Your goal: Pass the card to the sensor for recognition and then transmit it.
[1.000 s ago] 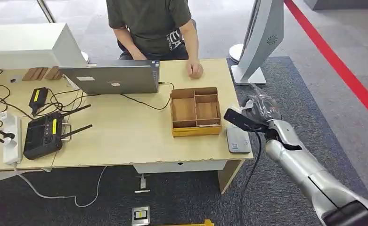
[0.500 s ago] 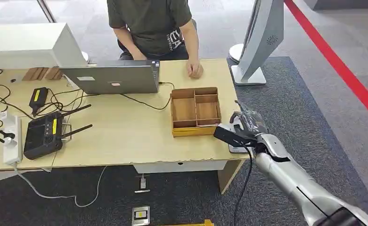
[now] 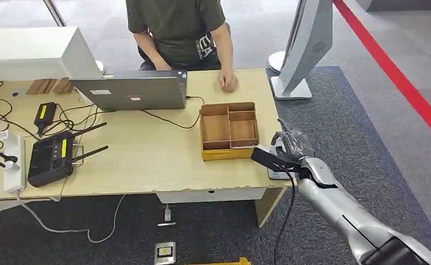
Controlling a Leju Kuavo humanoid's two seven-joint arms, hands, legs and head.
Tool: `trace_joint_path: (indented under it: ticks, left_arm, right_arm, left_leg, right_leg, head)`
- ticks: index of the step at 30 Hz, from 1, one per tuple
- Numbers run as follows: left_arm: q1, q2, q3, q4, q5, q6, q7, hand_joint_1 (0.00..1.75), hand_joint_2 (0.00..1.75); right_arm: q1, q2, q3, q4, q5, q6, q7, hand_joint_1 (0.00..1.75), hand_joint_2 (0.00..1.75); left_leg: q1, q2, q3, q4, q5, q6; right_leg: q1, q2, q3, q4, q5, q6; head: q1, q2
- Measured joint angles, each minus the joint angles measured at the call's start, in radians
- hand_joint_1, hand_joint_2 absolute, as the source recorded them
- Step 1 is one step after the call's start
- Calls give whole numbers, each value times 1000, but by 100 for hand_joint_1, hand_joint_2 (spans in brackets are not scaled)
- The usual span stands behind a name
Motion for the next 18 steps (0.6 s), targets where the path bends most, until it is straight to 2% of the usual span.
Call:
trace_joint_path:
  ticks: [18]
  left_arm:
    - [0,5,2,0,18,24,6,0,0]
  right_arm:
    - [37,32,-3,60,-38,-35,-29,175,175]
  left_leg:
    - [0,0,0,0,0,0]
  right_leg:
    - [0,0,0,0,0,0]
  head:
    - [0,0]
